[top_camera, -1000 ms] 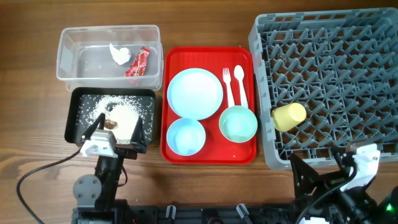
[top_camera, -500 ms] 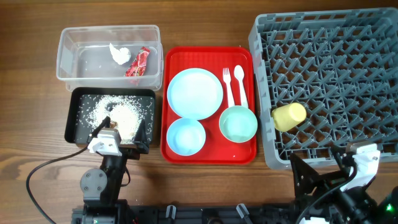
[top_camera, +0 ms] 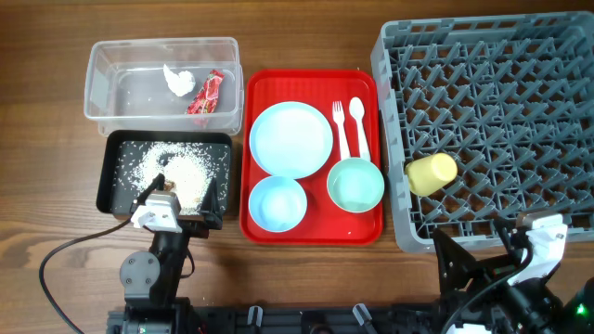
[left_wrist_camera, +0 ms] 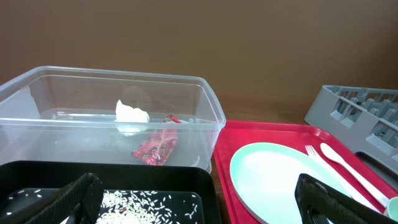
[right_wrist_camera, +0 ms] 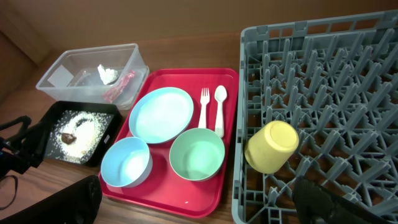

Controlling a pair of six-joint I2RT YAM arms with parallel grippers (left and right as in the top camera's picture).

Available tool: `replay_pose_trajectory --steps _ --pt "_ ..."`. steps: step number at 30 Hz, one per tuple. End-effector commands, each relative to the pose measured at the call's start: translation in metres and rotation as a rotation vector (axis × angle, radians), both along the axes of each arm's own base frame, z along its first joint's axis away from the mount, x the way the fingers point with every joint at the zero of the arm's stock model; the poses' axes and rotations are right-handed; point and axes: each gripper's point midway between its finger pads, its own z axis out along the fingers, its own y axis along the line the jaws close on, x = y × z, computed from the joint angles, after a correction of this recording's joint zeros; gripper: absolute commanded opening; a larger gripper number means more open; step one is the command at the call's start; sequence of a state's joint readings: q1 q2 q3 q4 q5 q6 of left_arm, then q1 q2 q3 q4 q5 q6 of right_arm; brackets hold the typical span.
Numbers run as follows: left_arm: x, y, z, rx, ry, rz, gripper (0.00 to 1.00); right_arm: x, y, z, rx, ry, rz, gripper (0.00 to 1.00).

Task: Sort waste into correct bins and load items into the dishwasher rack
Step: 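Reach right gripper to the blue bowl on the red tray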

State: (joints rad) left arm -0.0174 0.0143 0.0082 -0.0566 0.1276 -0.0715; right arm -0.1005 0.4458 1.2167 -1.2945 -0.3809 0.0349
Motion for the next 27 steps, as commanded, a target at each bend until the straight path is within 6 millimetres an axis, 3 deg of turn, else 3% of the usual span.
replay_pose_trajectory --steps 1,9,11,16,19,21,25,27 --pt "0.0 0.003 -0.002 0.012 0.002 0.014 1.0 0.002 -0.001 -0.001 -0.009 0.006 0.0 1.0" --pt "0.0 0.003 -0.002 0.012 0.001 0.014 1.0 0.003 -0.001 -0.001 -0.001 0.006 -0.001 1.0" --pt "0.0 0.003 -0.002 0.012 0.002 0.014 1.0 0.004 0.003 0.004 0.072 0.007 -0.018 1.0" --pt "0.0 0.003 -0.002 0.012 0.002 0.014 1.0 0.018 0.001 0.031 0.359 -0.018 -0.154 1.0" --pt "0.0 0.003 -0.002 0.012 0.001 0.014 1.0 0.031 0.008 0.046 0.313 -0.082 -0.068 1.0" --pt "0.0 0.003 -0.002 0.012 0.002 0.014 1.0 0.041 0.01 0.04 0.311 -0.037 -0.054 1.0" --pt "0.0 0.003 -0.002 0.012 0.001 0.014 1.0 0.062 0.032 0.018 0.345 0.134 0.095 1.0" --pt "0.0 0.003 -0.002 0.012 0.002 0.014 1.0 0.075 0.035 -0.008 0.35 0.279 0.114 1.0"
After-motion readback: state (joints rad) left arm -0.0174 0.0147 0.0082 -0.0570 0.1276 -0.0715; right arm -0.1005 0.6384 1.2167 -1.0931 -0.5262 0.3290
